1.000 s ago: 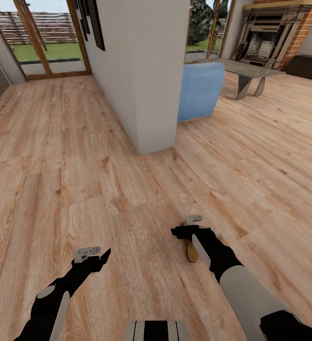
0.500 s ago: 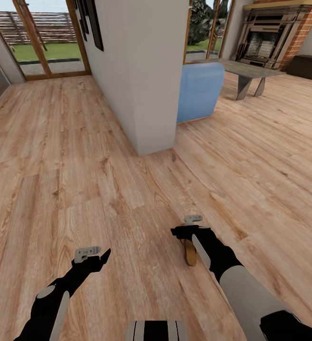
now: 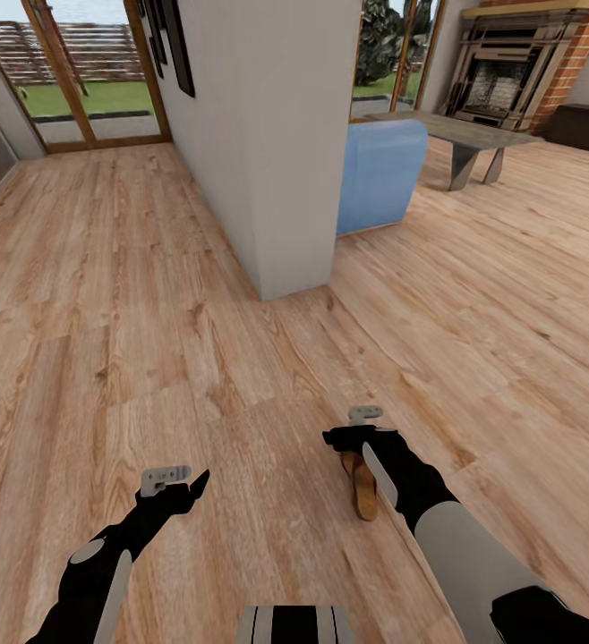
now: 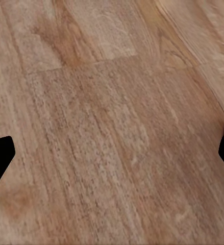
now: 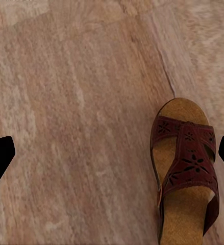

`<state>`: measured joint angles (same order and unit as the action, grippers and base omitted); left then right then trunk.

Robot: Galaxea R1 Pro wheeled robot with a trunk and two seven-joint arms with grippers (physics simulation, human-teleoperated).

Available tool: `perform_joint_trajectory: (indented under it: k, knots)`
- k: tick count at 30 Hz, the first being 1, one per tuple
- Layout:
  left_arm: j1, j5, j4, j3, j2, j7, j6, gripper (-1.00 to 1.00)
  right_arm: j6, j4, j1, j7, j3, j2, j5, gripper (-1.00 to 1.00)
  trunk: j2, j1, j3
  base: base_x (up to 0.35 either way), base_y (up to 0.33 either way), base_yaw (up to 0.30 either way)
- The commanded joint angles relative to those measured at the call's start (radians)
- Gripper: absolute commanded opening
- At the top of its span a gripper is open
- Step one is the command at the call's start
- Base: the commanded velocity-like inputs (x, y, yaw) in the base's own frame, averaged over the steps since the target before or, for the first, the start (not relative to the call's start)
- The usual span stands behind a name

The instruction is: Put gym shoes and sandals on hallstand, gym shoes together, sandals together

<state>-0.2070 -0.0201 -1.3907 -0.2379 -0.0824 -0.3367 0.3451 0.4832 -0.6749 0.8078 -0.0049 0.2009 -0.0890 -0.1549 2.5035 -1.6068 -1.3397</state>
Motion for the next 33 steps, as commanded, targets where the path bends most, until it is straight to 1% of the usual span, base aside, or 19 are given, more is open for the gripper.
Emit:
perform_joint_trajectory:
  k: [1,13,22,28,33]
  knots:
    - [0.0,0.0,0.0,0.0,0.0,0.0,0.0,1.0,0.0,0.0,0.0,0.0,0.0,0.0,0.0,1.0,0.0,0.0,0.0,0.016,0.002,0.0]
    - [0.0,0.0,0.001,0.0,0.001,0.0,0.0,1.0,0.0,0.0,0.0,0.0,0.0,0.0,0.0,1.0,0.0,0.0,0.0,0.074,-0.057,0.001]
    - [0.0,0.0,-0.001,0.0,0.0,-0.001,0.0,1.0,0.0,0.0,-0.001,0.0,0.0,0.0,0.0,1.0,0.0,0.0,-0.005,0.007,-0.005,0.092]
    - [0.0,0.0,0.0,0.0,0.001,0.0,0.0,1.0,0.0,0.0,0.0,0.0,0.0,0.0,0.0,1.0,0.0,0.0,-0.006,0.01,-0.011,0.016]
    - [0.0,0.0,-0.001,0.0,0.0,0.0,0.0,1.0,0.0,0.0,-0.001,0.0,0.0,0.0,0.0,1.0,0.0,0.0,-0.006,0.088,-0.098,0.002]
